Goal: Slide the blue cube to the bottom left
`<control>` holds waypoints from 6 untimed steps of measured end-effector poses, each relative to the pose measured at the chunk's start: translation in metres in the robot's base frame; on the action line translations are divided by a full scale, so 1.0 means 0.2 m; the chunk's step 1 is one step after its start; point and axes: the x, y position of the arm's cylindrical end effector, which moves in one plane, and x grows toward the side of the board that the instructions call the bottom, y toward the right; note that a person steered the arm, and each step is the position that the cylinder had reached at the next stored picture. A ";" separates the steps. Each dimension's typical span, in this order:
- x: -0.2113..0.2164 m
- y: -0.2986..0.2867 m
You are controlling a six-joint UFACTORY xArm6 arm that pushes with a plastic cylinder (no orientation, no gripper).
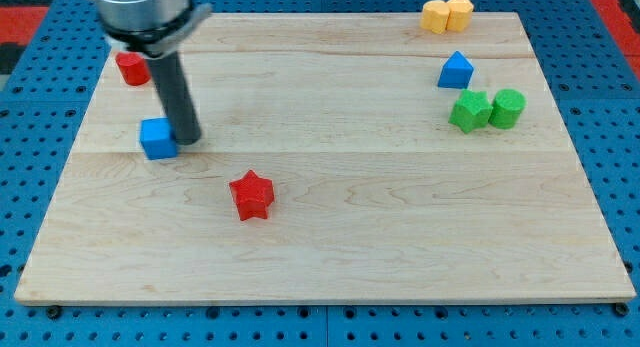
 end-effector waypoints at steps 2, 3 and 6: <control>-0.17 0.07; -0.16 -0.13; 0.39 -0.22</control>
